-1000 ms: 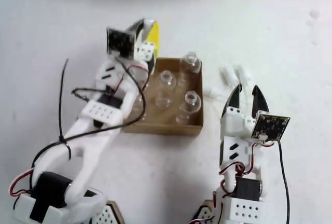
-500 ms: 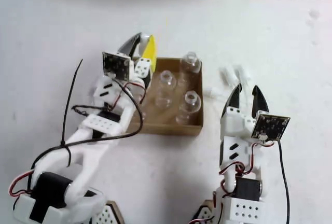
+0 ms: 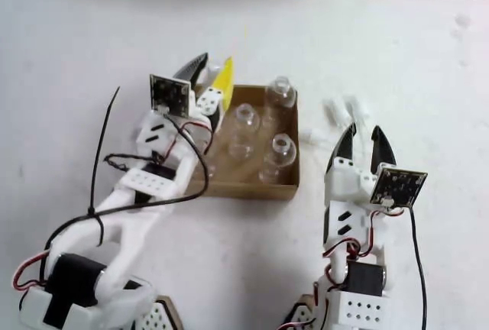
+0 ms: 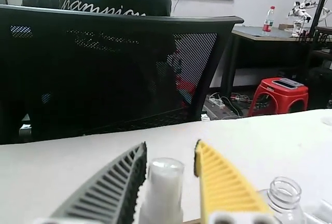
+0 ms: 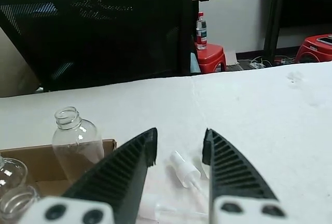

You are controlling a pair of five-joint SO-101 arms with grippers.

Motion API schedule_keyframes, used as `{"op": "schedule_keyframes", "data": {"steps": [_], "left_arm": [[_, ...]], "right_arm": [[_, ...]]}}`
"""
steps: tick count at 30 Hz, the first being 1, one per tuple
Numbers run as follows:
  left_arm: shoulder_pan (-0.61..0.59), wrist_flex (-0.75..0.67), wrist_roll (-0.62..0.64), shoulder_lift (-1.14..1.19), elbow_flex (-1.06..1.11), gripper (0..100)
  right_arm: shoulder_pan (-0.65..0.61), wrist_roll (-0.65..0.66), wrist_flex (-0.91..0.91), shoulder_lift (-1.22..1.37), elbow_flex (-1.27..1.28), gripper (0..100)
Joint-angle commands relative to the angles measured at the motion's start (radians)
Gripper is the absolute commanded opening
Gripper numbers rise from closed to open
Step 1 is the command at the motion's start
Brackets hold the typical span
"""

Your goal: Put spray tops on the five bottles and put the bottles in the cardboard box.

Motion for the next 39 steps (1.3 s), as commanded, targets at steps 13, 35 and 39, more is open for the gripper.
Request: {"op": "schedule_keyframes", "data": {"steps": [13, 35, 39], "left_arm": [[-0.010, 0.833, 0.014, -0.300, -0.359, 14], [-0.007, 0.896, 0.017, -0.108, -0.445, 14], [0.016, 0.964, 0.080, -0.113, -0.446, 14]], "right_arm": [[-0.001, 0.011, -0.018, 0.001, 0.009, 13.0], [0.001, 0.011, -0.018, 0.001, 0.009, 13.0], [0.001, 0.011, -0.018, 0.001, 0.009, 13.0]]}}
